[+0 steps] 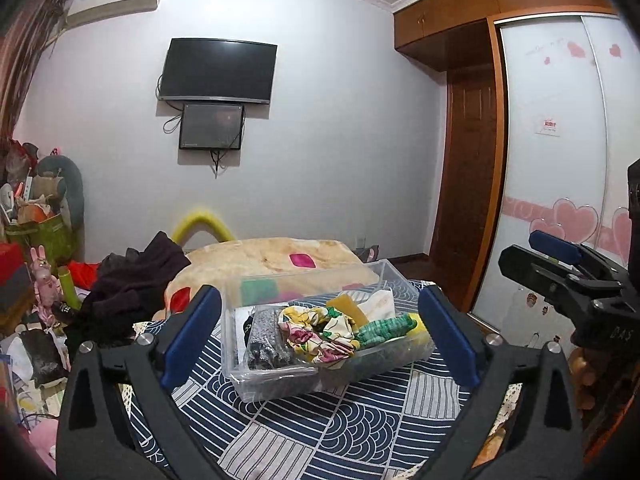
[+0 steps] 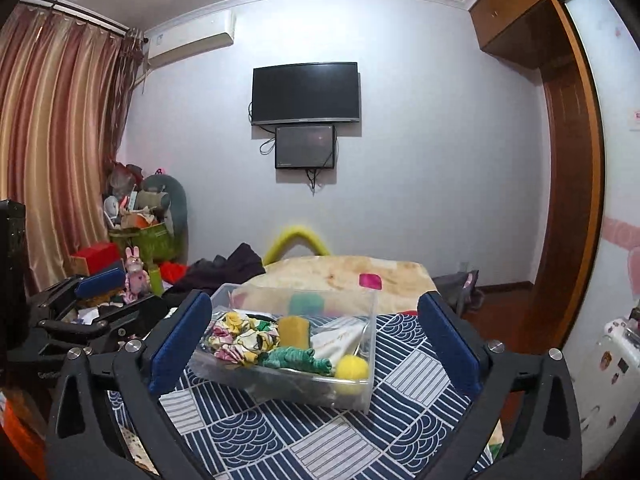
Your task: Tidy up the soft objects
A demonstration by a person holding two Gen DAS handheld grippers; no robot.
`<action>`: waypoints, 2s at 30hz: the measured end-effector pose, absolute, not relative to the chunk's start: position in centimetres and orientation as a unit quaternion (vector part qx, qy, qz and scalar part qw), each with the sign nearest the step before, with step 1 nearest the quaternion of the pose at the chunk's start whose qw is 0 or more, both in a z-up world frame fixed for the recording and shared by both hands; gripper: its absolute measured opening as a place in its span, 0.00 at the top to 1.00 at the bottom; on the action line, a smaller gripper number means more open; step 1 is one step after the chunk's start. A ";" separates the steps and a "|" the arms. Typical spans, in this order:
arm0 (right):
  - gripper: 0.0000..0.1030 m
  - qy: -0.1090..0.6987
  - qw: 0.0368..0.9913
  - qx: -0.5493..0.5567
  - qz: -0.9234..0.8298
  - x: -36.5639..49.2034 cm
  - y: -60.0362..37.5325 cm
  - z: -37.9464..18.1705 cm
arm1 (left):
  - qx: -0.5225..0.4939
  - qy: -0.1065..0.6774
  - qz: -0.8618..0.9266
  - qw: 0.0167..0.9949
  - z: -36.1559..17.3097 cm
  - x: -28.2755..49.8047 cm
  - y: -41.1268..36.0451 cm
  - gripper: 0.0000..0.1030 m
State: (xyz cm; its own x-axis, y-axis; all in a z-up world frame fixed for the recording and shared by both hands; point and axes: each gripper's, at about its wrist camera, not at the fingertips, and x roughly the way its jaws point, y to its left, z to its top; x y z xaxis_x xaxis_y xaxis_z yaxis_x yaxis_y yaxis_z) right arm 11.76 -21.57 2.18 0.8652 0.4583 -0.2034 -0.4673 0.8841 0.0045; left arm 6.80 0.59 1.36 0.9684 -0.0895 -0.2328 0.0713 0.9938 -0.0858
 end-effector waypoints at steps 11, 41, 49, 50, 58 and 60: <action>0.00 0.104 0.965 -0.018 0.240 11.9 -21.7 1.7 | -0.044 0.115 -0.033 0.992 1.3 6.3 0.7 0.01; 0.00 0.108 0.964 -0.016 0.243 11.8 -21.9 1.4 | -0.042 0.112 -0.036 0.992 1.2 6.0 0.6 0.00; 0.00 0.109 0.964 -0.016 0.243 11.8 -21.9 1.3 | -0.040 0.105 -0.038 0.993 1.3 5.8 0.5 0.00; 0.00 0.109 0.964 -0.016 0.244 11.8 -21.9 1.4 | -0.040 0.105 -0.037 0.993 1.3 5.7 0.4 0.00; 0.00 0.109 0.964 -0.016 0.244 11.9 -21.9 1.4 | -0.041 0.108 -0.037 0.993 1.3 5.8 0.6 0.00; 0.00 0.109 0.964 -0.016 0.244 11.9 -21.9 1.4 | -0.039 0.111 -0.041 0.992 1.3 5.8 0.5 0.00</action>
